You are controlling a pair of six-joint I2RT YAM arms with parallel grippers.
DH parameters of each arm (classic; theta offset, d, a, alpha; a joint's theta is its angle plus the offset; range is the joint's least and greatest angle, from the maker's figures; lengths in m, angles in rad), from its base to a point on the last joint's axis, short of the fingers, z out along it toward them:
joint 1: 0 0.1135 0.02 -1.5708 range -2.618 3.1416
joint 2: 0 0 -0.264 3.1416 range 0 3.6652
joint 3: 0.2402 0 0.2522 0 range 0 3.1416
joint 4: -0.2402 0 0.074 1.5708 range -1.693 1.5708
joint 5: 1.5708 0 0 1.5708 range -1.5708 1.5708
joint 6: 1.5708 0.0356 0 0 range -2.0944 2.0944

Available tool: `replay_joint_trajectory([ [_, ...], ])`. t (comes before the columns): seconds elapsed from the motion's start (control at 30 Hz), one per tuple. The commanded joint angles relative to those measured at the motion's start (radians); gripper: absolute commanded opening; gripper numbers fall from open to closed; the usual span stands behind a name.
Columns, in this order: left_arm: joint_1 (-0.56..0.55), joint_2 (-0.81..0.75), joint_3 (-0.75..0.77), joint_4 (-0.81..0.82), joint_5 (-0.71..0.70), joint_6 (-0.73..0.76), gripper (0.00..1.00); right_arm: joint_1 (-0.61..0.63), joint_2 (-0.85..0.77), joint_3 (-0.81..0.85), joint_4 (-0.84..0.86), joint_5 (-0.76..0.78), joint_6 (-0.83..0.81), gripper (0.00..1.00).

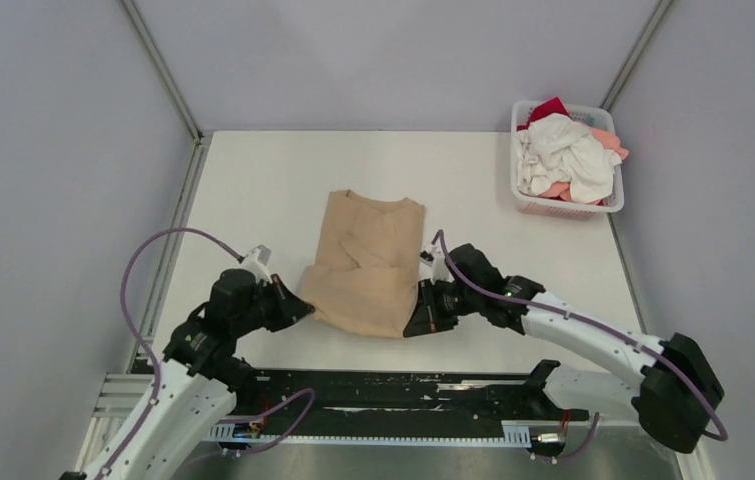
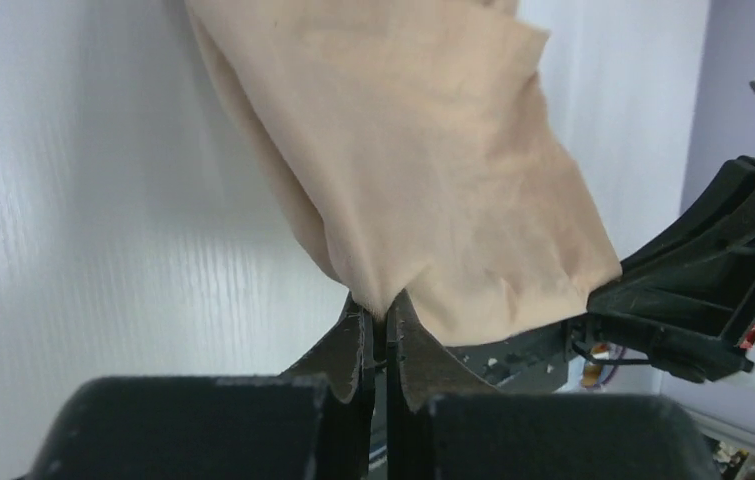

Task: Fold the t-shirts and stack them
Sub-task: Fold the long partially folded tshirt into a neat square

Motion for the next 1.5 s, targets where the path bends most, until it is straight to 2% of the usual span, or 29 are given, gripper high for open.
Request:
replay_joint_trajectory([
  [0.0,-0.005,-0.210,0.089,-0.275,0.016,-0.029,0.00,0.030,-0.192,-0.005,-0.107,-0.149,0.044,0.00],
  [0.1,-0.005,-0.268,0.141,-0.268,0.070,-0.016,0.00,0.029,-0.255,0.013,-0.123,-0.195,0.037,0.00],
  [0.23,-0.005,-0.244,0.201,-0.191,0.079,0.025,0.00,0.016,-0.273,0.076,-0.142,-0.170,0.003,0.00],
  [0.33,-0.005,-0.155,0.241,-0.117,0.031,0.058,0.00,-0.047,-0.251,0.122,-0.146,-0.123,-0.025,0.00],
  [0.43,-0.005,-0.063,0.284,-0.052,-0.058,0.088,0.00,-0.157,-0.198,0.152,-0.146,-0.144,-0.030,0.00],
  [0.63,0.018,0.206,0.369,0.109,-0.182,0.139,0.00,-0.329,-0.056,0.256,-0.143,-0.145,-0.069,0.00],
  [0.7,0.057,0.282,0.376,0.194,-0.141,0.145,0.00,-0.362,0.000,0.300,-0.142,-0.148,-0.073,0.00],
  [0.83,0.174,0.439,0.371,0.355,0.042,0.121,0.00,-0.410,0.099,0.377,-0.140,-0.126,-0.075,0.00],
  [1.07,0.273,0.695,0.445,0.442,0.244,0.126,0.00,-0.451,0.268,0.476,-0.119,-0.118,-0.061,0.00],
  [1.47,0.342,1.082,0.626,0.425,0.256,0.114,0.00,-0.483,0.588,0.668,-0.062,-0.030,-0.070,0.00],
])
